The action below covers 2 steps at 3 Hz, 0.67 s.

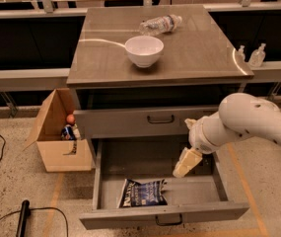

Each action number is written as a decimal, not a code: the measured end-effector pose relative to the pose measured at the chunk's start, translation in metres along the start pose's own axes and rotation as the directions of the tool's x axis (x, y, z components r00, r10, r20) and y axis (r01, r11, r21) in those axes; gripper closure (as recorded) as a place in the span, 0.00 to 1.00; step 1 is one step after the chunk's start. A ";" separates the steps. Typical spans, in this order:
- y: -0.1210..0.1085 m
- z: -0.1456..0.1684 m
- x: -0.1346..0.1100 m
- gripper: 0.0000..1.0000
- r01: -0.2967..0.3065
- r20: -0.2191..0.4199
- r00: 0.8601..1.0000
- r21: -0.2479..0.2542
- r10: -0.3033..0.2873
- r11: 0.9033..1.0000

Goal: Pick blue chip bag from middle drawer and place on counter

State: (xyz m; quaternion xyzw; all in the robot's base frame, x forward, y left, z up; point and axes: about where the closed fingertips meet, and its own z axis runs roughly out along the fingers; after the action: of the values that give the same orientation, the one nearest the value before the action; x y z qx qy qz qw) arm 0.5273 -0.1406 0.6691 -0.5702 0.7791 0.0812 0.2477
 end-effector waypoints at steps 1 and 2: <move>0.013 0.035 0.013 0.00 -0.025 0.033 0.999 -0.057 0.027 0.998; 0.029 0.066 0.025 0.00 -0.032 0.099 0.994 -0.096 0.042 0.995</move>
Offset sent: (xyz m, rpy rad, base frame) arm -0.0228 0.0220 -0.1109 0.2207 0.0542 0.0544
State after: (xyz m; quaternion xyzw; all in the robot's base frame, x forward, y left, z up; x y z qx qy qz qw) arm 0.5141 -0.1250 0.5956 -0.5618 0.7713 0.1511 0.2582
